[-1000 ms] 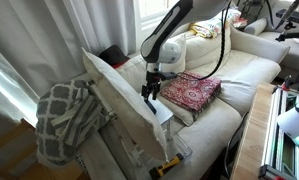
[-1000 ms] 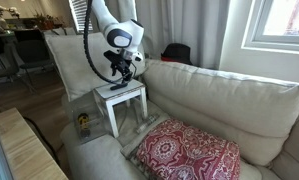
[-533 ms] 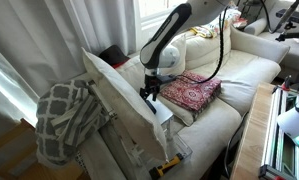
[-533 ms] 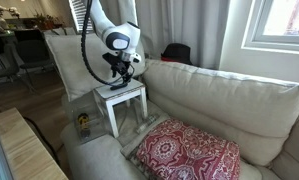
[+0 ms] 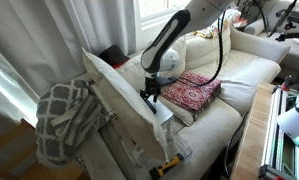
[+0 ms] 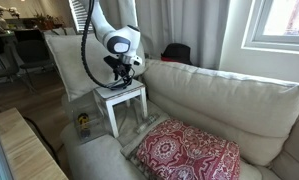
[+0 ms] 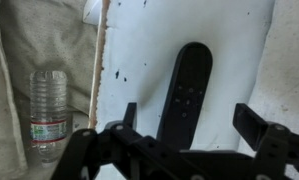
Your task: Put the white pillow against the backrest of the white chair, remove the black remote from the chair and put it on the maroon blanket
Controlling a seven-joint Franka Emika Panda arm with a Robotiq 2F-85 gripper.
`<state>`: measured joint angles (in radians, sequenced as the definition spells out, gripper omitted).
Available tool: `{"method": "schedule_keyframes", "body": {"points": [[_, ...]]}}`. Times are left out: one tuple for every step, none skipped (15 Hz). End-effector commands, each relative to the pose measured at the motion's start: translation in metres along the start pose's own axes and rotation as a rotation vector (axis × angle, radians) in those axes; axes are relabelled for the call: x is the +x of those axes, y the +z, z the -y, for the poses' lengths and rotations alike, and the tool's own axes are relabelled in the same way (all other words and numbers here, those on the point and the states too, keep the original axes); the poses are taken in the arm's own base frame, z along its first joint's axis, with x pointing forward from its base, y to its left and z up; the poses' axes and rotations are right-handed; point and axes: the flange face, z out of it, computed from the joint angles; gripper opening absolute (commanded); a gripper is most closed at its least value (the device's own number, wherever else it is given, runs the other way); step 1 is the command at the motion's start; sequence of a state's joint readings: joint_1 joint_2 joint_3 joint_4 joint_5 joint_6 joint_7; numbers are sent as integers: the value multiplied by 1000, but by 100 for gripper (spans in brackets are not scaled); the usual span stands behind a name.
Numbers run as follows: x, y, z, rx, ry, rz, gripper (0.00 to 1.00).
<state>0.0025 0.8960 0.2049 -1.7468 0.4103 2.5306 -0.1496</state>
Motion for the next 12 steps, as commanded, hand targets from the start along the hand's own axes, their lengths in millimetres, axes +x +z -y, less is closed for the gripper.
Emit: {"method": "schedule_keyframes", "body": {"points": [[4,5,0,-31,34,13,100],[4,5,0,-32,40,18,98],[4,4,1,-35,51,21,98],[5,3,3,-40,62,23,97],[5,3,4,-49,75,27,96],[6,3,6,-55,85,30,96],[7,3,7,-66,97,36,89],[7,3,7,-71,105,39,87],[7,4,8,-76,116,44,76],[8,5,9,-79,124,52,79],[8,6,10,-85,133,59,76],[8,6,11,-89,140,64,72]]}}
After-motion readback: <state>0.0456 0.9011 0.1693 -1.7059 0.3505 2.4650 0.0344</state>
